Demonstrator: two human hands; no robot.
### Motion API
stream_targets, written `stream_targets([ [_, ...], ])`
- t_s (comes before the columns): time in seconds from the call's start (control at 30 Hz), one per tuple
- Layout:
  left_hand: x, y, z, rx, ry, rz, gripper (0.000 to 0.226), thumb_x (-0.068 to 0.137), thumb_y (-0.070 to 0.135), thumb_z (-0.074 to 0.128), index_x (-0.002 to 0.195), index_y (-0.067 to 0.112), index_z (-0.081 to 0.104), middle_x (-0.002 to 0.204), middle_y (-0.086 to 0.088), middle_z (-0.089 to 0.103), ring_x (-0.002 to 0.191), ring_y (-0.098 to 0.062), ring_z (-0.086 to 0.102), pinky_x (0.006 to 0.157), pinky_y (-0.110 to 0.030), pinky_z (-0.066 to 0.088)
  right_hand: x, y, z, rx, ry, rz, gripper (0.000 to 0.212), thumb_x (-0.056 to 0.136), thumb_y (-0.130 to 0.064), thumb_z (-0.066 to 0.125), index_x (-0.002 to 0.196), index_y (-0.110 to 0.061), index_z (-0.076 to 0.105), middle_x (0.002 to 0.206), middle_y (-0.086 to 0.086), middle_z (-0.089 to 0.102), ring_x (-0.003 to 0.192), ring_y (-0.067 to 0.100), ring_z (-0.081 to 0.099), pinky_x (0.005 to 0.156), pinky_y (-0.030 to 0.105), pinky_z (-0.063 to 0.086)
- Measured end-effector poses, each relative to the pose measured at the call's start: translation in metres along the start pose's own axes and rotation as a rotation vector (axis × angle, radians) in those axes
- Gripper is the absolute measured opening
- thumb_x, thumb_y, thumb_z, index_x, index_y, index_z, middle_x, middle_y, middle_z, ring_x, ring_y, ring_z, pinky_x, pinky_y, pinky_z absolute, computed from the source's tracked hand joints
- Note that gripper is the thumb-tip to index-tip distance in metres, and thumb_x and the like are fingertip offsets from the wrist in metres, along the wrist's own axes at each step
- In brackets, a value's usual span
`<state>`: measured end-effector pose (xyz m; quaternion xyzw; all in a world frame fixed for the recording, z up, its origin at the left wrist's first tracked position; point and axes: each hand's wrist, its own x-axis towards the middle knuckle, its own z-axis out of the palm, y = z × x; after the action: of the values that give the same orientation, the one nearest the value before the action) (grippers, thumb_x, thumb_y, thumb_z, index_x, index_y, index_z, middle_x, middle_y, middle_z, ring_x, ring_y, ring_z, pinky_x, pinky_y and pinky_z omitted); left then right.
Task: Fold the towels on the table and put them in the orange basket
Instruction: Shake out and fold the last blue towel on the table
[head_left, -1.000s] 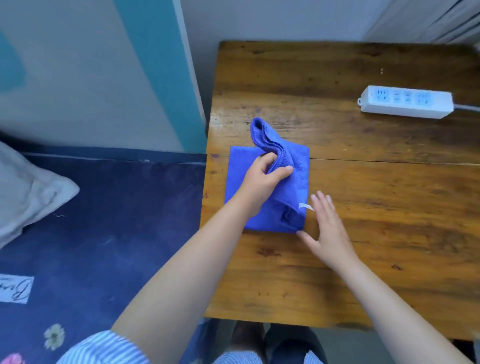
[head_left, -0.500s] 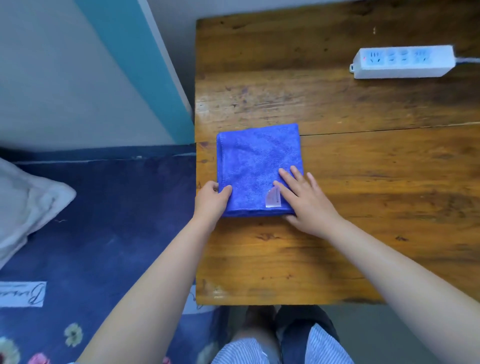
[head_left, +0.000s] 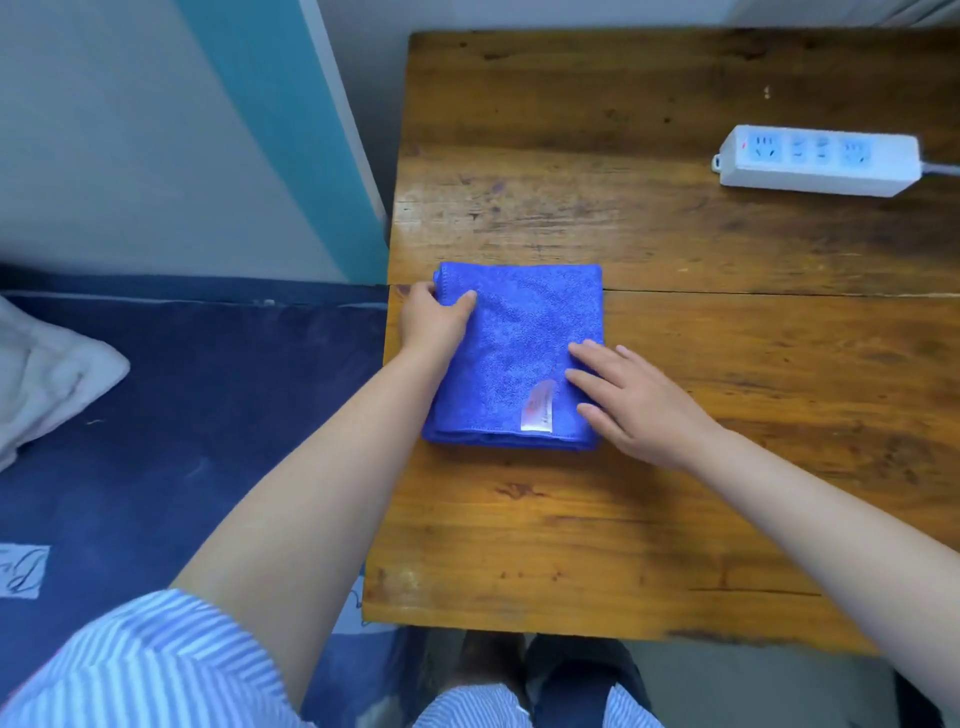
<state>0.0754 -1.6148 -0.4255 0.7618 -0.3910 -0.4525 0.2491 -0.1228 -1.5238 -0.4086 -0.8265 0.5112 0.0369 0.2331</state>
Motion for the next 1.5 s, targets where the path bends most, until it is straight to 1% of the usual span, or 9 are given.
stream_targets([
  [0.1, 0.002, 0.000, 0.003, 0.008, 0.048, 0.051, 0.035, 0.087, 0.015, 0.055, 0.121, 0.007, 0.048, 0.120, -0.007, 0.058, 0.108, -0.022, 0.056, 0.084, -0.024, 0.040, 0.021, 0.004, -0.012, -0.032, 0.129, 0.041, 0.037, 0.085, -0.011, 0.053, 0.118, 0.006, 0.055, 0.136, 0.028, 0.043, 0.127, 0.045, 0.038, 0.105, 0.055, 0.028],
  [0.27, -0.007, -0.016, 0.006, 0.059, 0.122, 0.164, 0.032, 0.093, 0.010, 0.044, 0.125, 0.004, 0.046, 0.127, -0.009, 0.053, 0.118, -0.023, 0.049, 0.098, -0.029, 0.038, 0.061, -0.002, 0.003, -0.042, 0.081, 0.201, 0.054, 0.097, -0.031, 0.033, 0.144, -0.011, 0.017, 0.156, 0.009, -0.001, 0.144, 0.024, -0.004, 0.115, 0.037, -0.004],
  [0.43, 0.003, -0.024, 0.006, 0.208, 0.153, 0.276, 0.035, 0.094, 0.008, 0.040, 0.129, 0.003, 0.042, 0.126, -0.017, 0.046, 0.115, -0.027, 0.045, 0.087, -0.018, 0.029, 0.075, -0.012, 0.026, 0.024, 0.121, 0.375, 0.059, 0.096, -0.036, 0.031, 0.146, -0.016, 0.009, 0.156, 0.005, -0.005, 0.144, 0.021, -0.006, 0.115, 0.039, -0.002],
  [0.63, 0.004, -0.014, 0.002, 0.519, 0.170, 0.287, 0.049, 0.092, 0.014, 0.045, 0.139, 0.008, 0.032, 0.134, -0.018, 0.038, 0.124, -0.031, 0.035, 0.100, -0.035, 0.027, 0.078, -0.019, 0.036, 0.090, 0.186, 0.506, 0.056, 0.097, -0.035, 0.027, 0.146, -0.018, 0.006, 0.156, 0.005, -0.007, 0.144, 0.023, -0.008, 0.115, 0.040, -0.002],
  [0.8, -0.033, -0.031, 0.004, 0.968, 0.075, 0.898, 0.033, 0.081, 0.018, 0.050, 0.103, 0.000, 0.067, 0.115, -0.020, 0.064, 0.109, -0.037, 0.061, 0.086, -0.061, 0.043, 0.060, -0.028, 0.031, 0.304, 0.361, 0.488, 0.054, 0.094, -0.029, 0.026, 0.144, -0.010, 0.017, 0.154, 0.013, 0.002, 0.143, 0.027, -0.003, 0.115, 0.038, -0.002],
  [0.9, -0.041, -0.056, 0.009, 0.974, -0.146, 0.681, 0.049, 0.091, 0.024, 0.048, 0.135, 0.004, 0.041, 0.147, -0.018, 0.033, 0.139, -0.032, 0.027, 0.113, -0.051, 0.016, 0.039, -0.043, 0.039, 0.291, 0.383, 0.415, 0.055, 0.090, -0.030, 0.029, 0.139, -0.005, 0.030, 0.150, 0.013, 0.013, 0.138, 0.026, 0.002, 0.113, 0.039, 0.006],
  [1.07, -0.035, -0.072, 0.010, 0.926, -0.134, 0.647, 0.056, 0.095, 0.032, 0.037, 0.145, 0.012, 0.020, 0.155, -0.008, 0.013, 0.145, -0.023, 0.005, 0.113, -0.036, -0.008, 0.028, -0.041, 0.059, 0.117, 0.198, 0.354, 0.052, 0.091, -0.025, 0.045, 0.137, -0.004, 0.034, 0.149, 0.016, 0.025, 0.138, 0.041, 0.017, 0.112, 0.050, 0.018],
  [1.33, -0.055, -0.071, -0.002, 0.655, 0.056, 0.281, 0.067, 0.092, 0.037, 0.046, 0.145, 0.008, 0.017, 0.151, -0.017, 0.019, 0.138, -0.032, 0.019, 0.111, -0.039, 0.018, 0.021, -0.040, 0.052, 0.370, 0.281, 0.455, 0.054, 0.095, -0.022, 0.041, 0.142, -0.006, 0.022, 0.154, 0.014, 0.000, 0.144, 0.027, -0.003, 0.114, 0.029, 0.004],
  [1.5, -0.081, -0.080, -0.019, 0.527, -0.042, 0.171, 0.069, 0.090, 0.031, 0.052, 0.145, 0.012, 0.015, 0.135, -0.016, 0.040, 0.124, -0.031, 0.037, 0.102, -0.036, 0.032, 0.000, -0.044, 0.043, 0.376, 0.343, 0.451, 0.048, 0.082, -0.003, 0.058, 0.128, 0.004, 0.045, 0.146, 0.027, 0.025, 0.136, 0.039, 0.027, 0.110, 0.038, 0.024],
])
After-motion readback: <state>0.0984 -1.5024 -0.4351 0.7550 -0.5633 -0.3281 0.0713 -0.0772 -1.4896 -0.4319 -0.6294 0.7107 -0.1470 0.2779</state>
